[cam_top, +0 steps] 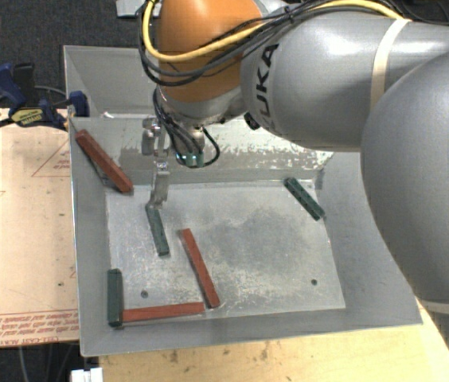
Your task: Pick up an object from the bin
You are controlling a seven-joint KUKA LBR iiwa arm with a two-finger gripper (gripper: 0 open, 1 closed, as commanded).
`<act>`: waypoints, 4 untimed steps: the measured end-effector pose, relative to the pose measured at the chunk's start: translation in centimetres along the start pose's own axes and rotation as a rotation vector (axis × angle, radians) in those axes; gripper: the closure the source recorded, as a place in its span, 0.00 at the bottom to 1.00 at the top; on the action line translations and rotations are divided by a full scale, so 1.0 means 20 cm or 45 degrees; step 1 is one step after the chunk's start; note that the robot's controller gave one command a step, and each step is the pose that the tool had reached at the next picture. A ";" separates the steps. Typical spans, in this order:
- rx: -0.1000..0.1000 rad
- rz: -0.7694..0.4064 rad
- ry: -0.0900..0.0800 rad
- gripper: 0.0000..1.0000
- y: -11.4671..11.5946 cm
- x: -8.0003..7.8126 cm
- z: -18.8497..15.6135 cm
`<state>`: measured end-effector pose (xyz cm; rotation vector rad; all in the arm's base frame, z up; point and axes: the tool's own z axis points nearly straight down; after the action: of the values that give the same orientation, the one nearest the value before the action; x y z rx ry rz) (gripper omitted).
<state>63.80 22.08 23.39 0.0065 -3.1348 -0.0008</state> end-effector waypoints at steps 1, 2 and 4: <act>0.002 -0.289 -0.001 0.00 0.00 0.07 0.80; 0.004 -0.547 -0.009 0.00 -0.36 0.22 0.79; 0.001 -0.583 -0.022 1.00 -0.33 0.27 0.29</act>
Offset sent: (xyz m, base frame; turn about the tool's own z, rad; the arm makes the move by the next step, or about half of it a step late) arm -0.0132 0.0000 -0.1543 -0.2277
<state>58.39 15.49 17.64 0.7217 -3.0682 -0.0019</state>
